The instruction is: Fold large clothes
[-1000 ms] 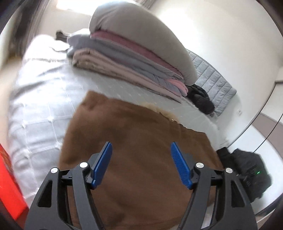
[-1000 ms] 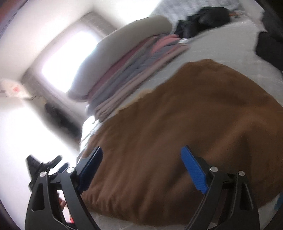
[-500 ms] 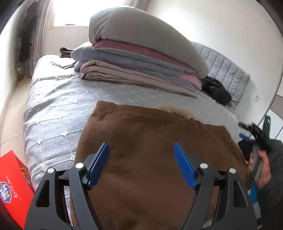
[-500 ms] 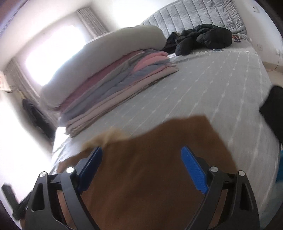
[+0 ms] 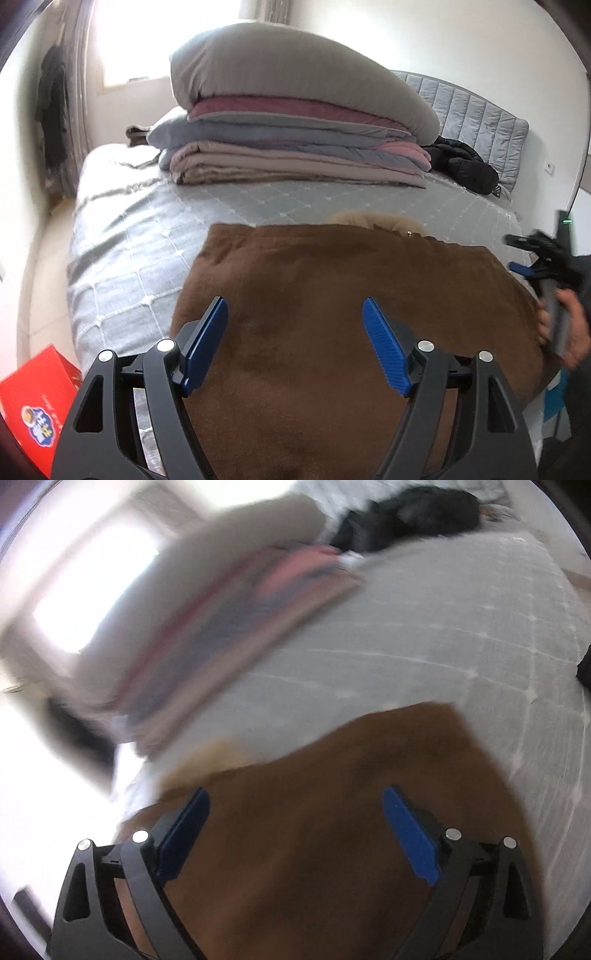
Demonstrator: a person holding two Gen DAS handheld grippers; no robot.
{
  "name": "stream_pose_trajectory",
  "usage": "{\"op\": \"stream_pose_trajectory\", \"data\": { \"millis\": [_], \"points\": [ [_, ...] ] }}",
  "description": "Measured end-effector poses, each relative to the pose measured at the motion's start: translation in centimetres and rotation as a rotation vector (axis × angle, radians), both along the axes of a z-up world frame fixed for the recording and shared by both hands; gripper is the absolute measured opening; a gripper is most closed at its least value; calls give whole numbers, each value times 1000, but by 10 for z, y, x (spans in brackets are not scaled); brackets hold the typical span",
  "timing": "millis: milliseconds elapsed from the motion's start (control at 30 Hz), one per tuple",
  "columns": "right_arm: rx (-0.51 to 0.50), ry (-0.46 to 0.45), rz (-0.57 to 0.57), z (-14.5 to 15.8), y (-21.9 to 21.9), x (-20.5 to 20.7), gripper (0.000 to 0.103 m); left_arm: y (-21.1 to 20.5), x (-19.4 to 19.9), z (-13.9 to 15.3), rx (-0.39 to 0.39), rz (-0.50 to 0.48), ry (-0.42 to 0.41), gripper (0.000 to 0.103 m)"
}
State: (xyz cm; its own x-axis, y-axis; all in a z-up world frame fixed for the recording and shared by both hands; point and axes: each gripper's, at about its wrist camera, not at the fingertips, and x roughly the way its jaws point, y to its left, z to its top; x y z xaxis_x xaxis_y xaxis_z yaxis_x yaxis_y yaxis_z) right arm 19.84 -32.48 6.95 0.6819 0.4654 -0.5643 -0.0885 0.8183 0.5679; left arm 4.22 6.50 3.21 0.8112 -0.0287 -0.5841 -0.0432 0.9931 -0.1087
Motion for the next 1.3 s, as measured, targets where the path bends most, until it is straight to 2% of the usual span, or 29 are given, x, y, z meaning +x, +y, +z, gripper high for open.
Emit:
{"op": "stream_pose_trajectory", "data": {
  "millis": [133, 267, 400, 500, 600, 700, 833, 1300],
  "points": [
    [10, -72, 127, 1, 51, -77, 91, -5, -8, 6, 14, 2, -29, 72],
    [25, -123, 136, -18, 75, -123, 91, -9, -16, 13, 56, 10, -73, 73],
    [3, -107, 116, -25, 86, -122, 91, -9, -21, 17, 82, 10, -95, 74],
    [-14, -53, 99, -38, 83, -114, 91, -6, -23, 18, 79, 12, -95, 74],
    [-9, -46, 75, -43, 84, -117, 91, -2, -23, 20, 56, 16, -91, 74],
    [-72, -52, 80, -47, 94, -120, 96, -1, -24, 21, 38, 19, -91, 75],
    [-170, -61, 75, -51, 108, -121, 96, 3, -22, 19, 11, 24, -77, 75],
    [-176, -75, 62, -54, 109, -122, 96, 16, -22, 18, -8, 51, -69, 75]
  ]
}}
